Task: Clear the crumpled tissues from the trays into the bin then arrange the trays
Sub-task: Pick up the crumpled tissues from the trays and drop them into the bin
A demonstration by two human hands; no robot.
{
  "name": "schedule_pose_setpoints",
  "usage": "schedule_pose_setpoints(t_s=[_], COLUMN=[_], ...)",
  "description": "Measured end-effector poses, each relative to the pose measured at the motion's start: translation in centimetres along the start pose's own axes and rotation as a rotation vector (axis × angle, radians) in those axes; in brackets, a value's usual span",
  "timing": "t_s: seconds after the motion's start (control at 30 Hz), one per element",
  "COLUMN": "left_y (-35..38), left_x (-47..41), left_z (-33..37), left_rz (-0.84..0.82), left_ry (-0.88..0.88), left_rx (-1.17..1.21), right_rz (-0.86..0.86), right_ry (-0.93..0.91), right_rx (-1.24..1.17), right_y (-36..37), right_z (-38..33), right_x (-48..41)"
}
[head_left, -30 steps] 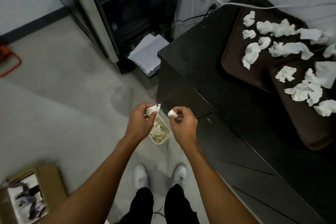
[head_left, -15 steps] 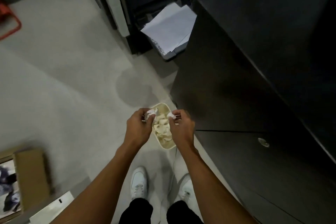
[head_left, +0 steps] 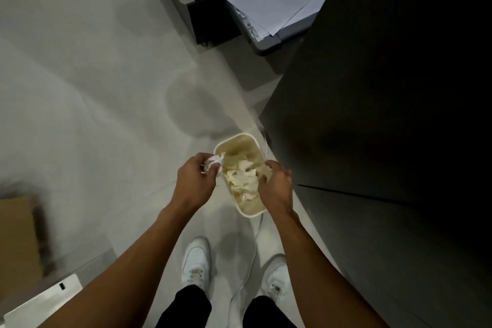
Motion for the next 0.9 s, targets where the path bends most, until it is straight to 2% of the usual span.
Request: schedule_pose_setpoints(t_s=[0.07,0.13,0.3,0.43,0.47,0.7,0.9], left_y=[1.0,2.1,5.7,8.5,8.7,5.1,-0.3], left_x=[-0.7,-1.5,-2.9,-2.7,-2.4,-0.1,2.5], left_z=[-0.3,-0.1,0.9,0.9,0.9,1.1,6.7], left_rz=[-0.029,-0.059,-0.137,-0.461,-0.496,-0.398,-0.377], left_ry=[0.002,0.019,0.056,0.134,0.136,0.065,0.08], left_rx=[-0.029,-0.054,-0.119,-0.391,-0.439,-0.456,-0.372], right_rz=[-0.028,-0.131,-0.238,-0.264,-0.269,-0.254,-0.21], right_ry=[-0.017,0.0,-0.03,-0.023,-0.018,0.08,0.052], right_rx=[0.11,0.184,0.214,0.183,0.184,0.08,0.012], right_y=[0.1,0.2,0.5,0.0,-0.2,-3.6,-9.6], right_z=[1.7,3.0,4.7,4.8,4.7,1.9,-2.8], right_x=[0.0,0.1,0.6,0.3,0.3,2.0,5.3])
Point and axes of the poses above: each hand's wrist, its own x-axis away from the middle knuckle, its own y-axis out of the palm, z = x × y, the point moved 1 cm from there along -x, towards the middle knuckle, and after that the axes turned 9 degrees about z, right-handed, at the moved point
